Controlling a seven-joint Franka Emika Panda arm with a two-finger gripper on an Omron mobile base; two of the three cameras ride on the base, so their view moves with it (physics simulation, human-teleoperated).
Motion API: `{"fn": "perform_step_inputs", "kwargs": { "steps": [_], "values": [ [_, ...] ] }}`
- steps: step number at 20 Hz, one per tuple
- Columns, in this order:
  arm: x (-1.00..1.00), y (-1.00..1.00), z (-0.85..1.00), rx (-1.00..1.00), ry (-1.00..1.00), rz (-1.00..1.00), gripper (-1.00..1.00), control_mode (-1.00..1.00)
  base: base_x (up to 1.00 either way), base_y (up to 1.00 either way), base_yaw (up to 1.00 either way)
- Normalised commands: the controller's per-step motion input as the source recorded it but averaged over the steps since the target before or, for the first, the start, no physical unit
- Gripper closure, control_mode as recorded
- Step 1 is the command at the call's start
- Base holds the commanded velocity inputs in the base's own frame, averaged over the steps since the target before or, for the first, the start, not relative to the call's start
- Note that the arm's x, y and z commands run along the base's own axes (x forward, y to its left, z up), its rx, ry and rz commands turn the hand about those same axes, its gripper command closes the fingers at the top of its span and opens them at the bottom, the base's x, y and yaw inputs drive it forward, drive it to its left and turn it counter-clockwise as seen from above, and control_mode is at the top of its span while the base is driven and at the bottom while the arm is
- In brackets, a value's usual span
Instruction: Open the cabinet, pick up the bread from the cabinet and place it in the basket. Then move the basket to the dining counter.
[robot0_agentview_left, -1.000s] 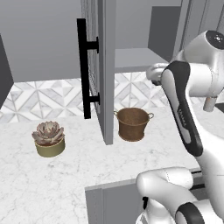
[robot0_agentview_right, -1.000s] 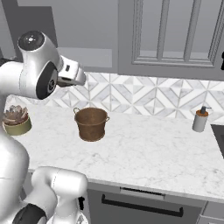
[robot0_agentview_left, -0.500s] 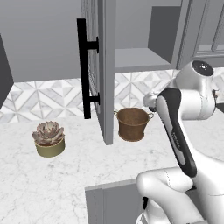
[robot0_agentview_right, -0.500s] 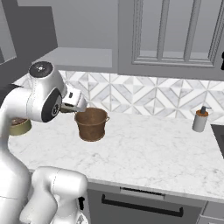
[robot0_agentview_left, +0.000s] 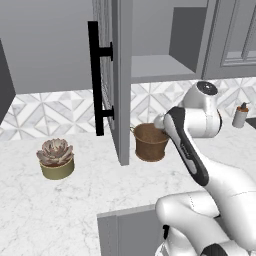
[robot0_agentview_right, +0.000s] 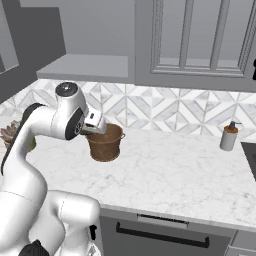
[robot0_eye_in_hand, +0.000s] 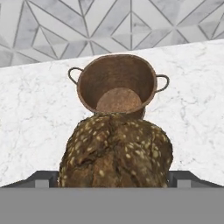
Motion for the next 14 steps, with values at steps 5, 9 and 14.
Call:
{"fn": "perform_step_inputs", "kwargs": {
  "steps": [5, 9, 14],
  "values": [
    [0.64, 0.00, -0.40, 0.00, 0.01, 0.00, 1.00, -1.00, 0.00, 0.00, 0.00],
    [0.60, 0.00, -0.37, 0.00, 0.01, 0.00, 1.00, -1.00, 0.00, 0.00, 0.00],
    [0.45, 0.00, -0.29, 0.00, 0.00, 0.00, 1.00, -1.00, 0.00, 0.00, 0.00]
  ]
}}
